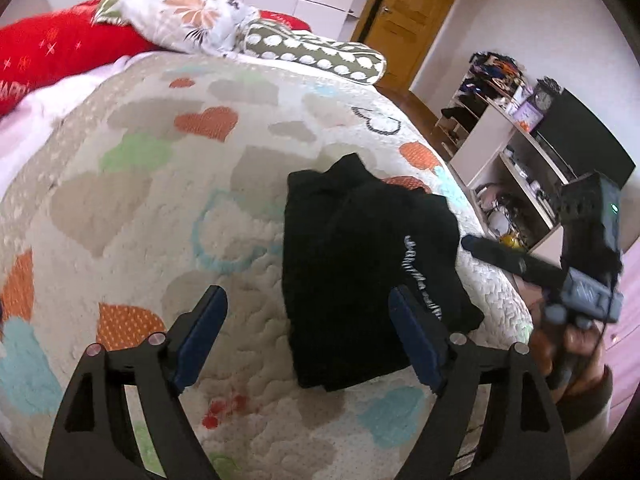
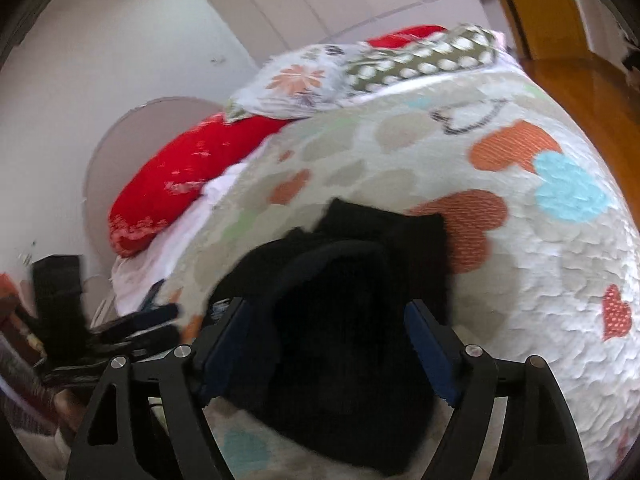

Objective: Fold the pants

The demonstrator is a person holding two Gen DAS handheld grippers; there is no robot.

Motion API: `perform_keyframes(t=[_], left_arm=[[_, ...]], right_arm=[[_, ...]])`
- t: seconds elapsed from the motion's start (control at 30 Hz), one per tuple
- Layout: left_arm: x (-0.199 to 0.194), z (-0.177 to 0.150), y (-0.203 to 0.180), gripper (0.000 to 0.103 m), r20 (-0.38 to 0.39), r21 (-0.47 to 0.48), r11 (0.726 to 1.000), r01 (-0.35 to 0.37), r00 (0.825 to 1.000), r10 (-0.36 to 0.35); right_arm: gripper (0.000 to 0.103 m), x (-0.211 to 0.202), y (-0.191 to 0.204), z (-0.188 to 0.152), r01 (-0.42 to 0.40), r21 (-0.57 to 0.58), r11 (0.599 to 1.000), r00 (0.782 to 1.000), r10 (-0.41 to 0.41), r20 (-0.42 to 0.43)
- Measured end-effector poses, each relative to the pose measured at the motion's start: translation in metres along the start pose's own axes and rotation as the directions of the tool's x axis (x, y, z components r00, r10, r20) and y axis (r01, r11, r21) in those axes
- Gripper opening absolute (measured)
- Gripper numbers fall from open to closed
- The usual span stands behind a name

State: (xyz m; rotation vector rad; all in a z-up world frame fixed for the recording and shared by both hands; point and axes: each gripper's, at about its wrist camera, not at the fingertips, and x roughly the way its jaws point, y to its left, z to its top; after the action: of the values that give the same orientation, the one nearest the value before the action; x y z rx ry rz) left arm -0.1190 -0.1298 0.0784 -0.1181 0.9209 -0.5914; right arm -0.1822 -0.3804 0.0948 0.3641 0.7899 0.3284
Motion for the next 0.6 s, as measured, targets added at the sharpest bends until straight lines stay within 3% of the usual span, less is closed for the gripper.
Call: perform_keyframes(t=[0.07, 0.13, 0.2, 0.3, 0.47, 0.53, 0.6], left_arm=[[0.007, 0.001, 0.002, 0.083, -0.016, -0.017, 1.000, 0.003, 1.000, -0.003], [0.006, -0.001, 0.000, 0.083, -0.021, -0.021, 1.000, 0.001, 1.000, -0.001], [0.002, 0.001, -0.003, 0.083, -0.009, -0.016, 1.000, 0.006, 1.000, -0.006], [-0.003, -0.001, -0.010, 0.083, 0.016, -0.002, 1.000, 0.027, 1.000, -0.026], [0.040, -0.013, -0.027, 0.084, -0.124, 0.050, 0.999, 0.010, 0.992, -0.004], [0.043, -0.015, -0.027, 0.084, -0.126, 0.035, 0.999, 0.023, 0.992, -0.019], [0.040, -0.012, -0.027, 0.084, -0.120, 0.032, 0.999, 0.025, 0.993, -0.021]], right_arm=[[0.071, 0.011, 0.011, -0.003, -0.019, -0.051, 0.999, 0.999, 0.017, -0.040], [0.008, 0.034, 0.014, -0.005, -0.036, -0.062, 0.997, 0.995, 0.030, -0.095], [0.009, 0.039, 0.019, -0.005, -0.032, -0.097, 0.995, 0.994, 0.022, -0.103], [0.008, 0.013, 0.022, 0.000, 0.011, -0.170, 0.985, 0.999, -0.018, -0.038], [0.008, 0.019, -0.001, -0.014, 0.098, -0.152, 0.984, 0.988, -0.115, -0.107], [0.010, 0.018, -0.002, -0.020, 0.121, -0.154, 0.981, 0.985, -0.138, -0.104], [0.018, 0.007, -0.008, -0.018, 0.122, -0.114, 0.986, 0.990, -0.130, -0.062]])
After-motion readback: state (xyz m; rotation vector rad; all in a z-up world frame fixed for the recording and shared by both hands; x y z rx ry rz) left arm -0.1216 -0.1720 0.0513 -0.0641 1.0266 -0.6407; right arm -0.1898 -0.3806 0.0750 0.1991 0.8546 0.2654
